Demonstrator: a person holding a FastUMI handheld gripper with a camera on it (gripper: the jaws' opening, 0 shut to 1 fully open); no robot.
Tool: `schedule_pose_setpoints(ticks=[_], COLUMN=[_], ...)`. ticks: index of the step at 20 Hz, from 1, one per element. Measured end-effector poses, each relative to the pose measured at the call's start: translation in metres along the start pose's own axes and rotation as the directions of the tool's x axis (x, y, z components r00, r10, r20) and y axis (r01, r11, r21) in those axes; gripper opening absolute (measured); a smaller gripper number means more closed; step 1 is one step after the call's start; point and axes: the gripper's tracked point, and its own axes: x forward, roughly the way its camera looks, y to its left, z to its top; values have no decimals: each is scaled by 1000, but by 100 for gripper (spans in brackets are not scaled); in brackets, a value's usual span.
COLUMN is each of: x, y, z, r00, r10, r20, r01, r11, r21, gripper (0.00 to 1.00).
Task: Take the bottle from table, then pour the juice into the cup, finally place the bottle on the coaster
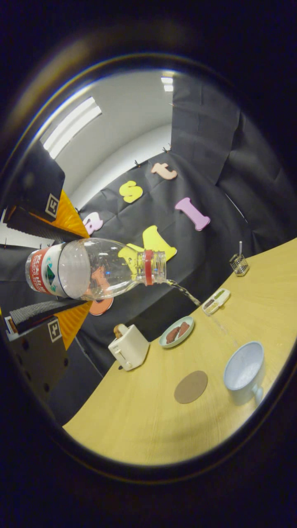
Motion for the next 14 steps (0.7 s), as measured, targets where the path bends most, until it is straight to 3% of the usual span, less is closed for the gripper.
schedule_pose_setpoints(ticks=[14], x=[2], y=[36], z=[-1], r00=[1000], r10=[30], r20=[-6], r01=[-29], r11=[998], r21=[56], gripper=[73])
